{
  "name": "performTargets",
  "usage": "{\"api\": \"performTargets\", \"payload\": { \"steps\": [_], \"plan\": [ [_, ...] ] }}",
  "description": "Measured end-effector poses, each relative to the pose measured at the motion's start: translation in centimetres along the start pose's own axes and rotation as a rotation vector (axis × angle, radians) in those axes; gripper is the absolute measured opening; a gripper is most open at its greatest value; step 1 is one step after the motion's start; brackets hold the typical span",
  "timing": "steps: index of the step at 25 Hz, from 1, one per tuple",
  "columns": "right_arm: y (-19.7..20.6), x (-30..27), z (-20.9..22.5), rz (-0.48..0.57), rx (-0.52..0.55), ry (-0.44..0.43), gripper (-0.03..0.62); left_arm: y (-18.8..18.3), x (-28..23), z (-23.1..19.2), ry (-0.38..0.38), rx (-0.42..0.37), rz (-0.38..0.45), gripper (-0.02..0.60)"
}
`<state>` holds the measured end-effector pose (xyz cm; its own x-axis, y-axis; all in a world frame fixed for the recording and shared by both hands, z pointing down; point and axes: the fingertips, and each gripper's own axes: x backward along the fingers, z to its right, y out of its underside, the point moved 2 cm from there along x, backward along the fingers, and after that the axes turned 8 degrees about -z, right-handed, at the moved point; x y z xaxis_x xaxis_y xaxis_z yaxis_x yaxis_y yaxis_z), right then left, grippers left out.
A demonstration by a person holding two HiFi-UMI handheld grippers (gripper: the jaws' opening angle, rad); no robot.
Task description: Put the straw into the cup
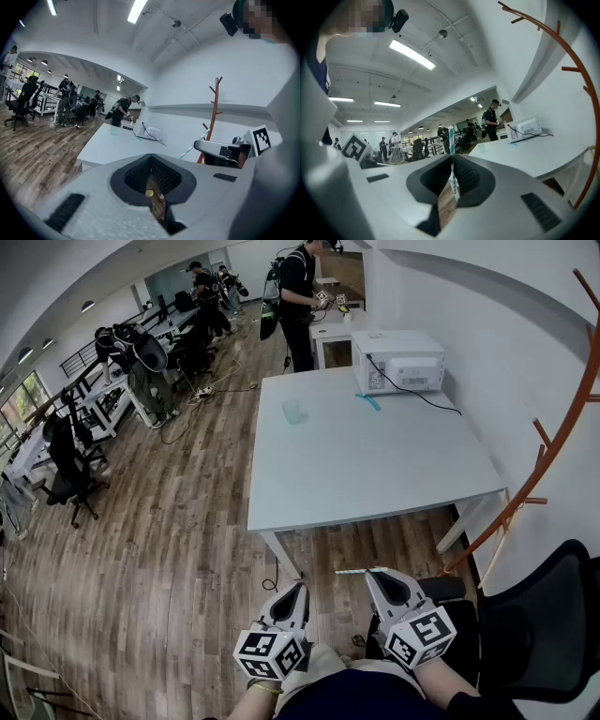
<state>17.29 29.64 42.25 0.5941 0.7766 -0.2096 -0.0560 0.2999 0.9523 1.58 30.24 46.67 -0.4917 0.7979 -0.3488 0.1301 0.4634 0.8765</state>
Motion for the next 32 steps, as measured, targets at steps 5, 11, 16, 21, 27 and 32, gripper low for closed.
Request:
{"api": "performTargets", "payload": {
  "steps": [5,11,16,21,27,32],
  "plan": [
    [0.2,0.0,-0.3,-0.002,0.004,-0.001,0.040,0.3,0.2,0.0,0.002,0.003,0.001,0.018],
    [0.1,0.1,-0.3,-0.002,0.010,0.004,0.040,0.4,0.3,0.0,0.004,0.008,0.001,0.018],
    [0.1,0.3,-0.2,0.010,-0.003,0.004,0.040,0.6,0.2,0.1,0.005,0.009,-0.005,0.018],
    [0.2,0.3,0.1,0.011,-0.022,0.010,0.040,0.6,0.1,-0.2,0.003,0.014,-0.004,0.018],
    [0.4,-0.5,0.7,0.005,-0.036,0.007,0.040,0.8,-0.9,-0.6,0.005,0.031,-0.016,0.019],
    [0.1,-1.4,1.8,0.007,-0.043,0.017,0.040,0.2,-2.6,-0.9,0.018,0.025,-0.024,0.018]
  ]
}}
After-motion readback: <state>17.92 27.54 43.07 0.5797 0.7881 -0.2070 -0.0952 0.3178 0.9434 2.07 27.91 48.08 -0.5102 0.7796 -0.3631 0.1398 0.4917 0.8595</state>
